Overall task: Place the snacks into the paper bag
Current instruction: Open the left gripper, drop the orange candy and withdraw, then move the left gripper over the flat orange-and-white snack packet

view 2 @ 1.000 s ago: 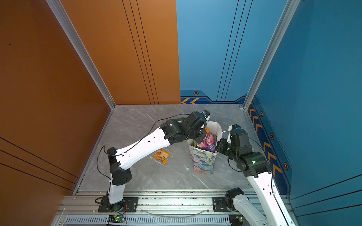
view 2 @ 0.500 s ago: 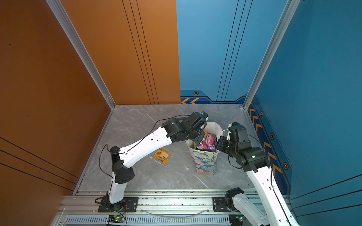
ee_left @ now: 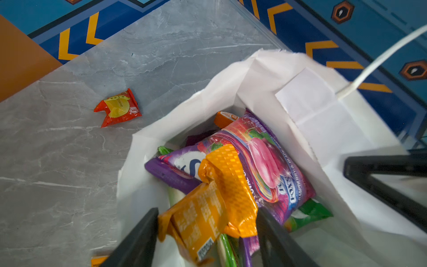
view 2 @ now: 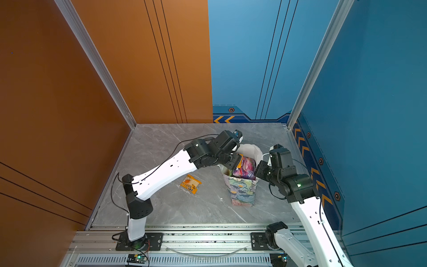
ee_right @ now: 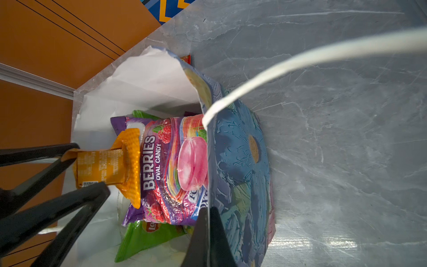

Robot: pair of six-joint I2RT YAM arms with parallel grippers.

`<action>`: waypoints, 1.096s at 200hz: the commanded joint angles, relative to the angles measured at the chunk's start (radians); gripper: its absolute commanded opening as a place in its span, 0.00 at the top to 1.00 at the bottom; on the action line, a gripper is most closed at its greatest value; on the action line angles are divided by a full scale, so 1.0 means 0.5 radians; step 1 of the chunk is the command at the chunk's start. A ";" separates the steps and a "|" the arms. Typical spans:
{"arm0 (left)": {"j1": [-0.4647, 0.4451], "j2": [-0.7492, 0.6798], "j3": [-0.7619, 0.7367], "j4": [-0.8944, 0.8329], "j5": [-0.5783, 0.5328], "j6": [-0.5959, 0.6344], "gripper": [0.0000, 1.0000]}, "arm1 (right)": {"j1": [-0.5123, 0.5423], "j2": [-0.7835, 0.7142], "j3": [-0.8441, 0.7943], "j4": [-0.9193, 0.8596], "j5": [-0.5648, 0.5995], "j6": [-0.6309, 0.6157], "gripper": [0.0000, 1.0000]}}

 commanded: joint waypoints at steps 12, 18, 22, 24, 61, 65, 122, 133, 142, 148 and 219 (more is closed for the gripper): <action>-0.015 -0.133 -0.071 -0.027 -0.088 0.016 0.23 | 0.009 -0.073 0.093 0.088 0.059 0.012 1.00; -0.017 -0.151 -0.086 -0.017 -0.091 0.015 0.22 | 0.010 -0.073 0.094 0.089 0.055 0.012 1.00; -0.016 -0.164 -0.097 -0.011 -0.092 0.013 0.21 | 0.009 -0.073 0.090 0.090 0.051 0.012 1.00; -0.017 -0.169 -0.103 -0.010 -0.090 0.013 0.21 | 0.009 -0.072 0.090 0.091 0.053 0.012 1.00; -0.016 -0.364 -0.291 0.139 -0.092 0.010 0.15 | 0.014 -0.082 0.075 0.110 0.047 0.013 1.00; -0.015 -0.387 -0.316 0.159 -0.090 0.012 0.15 | 0.015 -0.085 0.075 0.110 0.048 0.016 1.00; 0.032 -0.633 -0.523 0.299 -0.087 -0.004 0.07 | 0.013 -0.106 0.062 0.110 0.048 0.011 1.00; 0.039 -0.695 -0.569 0.323 -0.092 -0.007 0.06 | 0.012 -0.107 0.064 0.112 0.048 0.009 1.00; 0.051 -0.750 -0.614 0.353 -0.092 -0.011 0.06 | 0.014 -0.108 0.063 0.113 0.047 0.009 1.00; 0.059 -0.788 -0.649 0.374 -0.090 -0.016 0.06 | 0.013 -0.110 0.063 0.111 0.045 0.006 1.00; 0.342 -1.317 -1.080 0.556 -0.069 -0.116 0.04 | 0.017 -0.111 0.070 0.104 0.045 0.006 1.00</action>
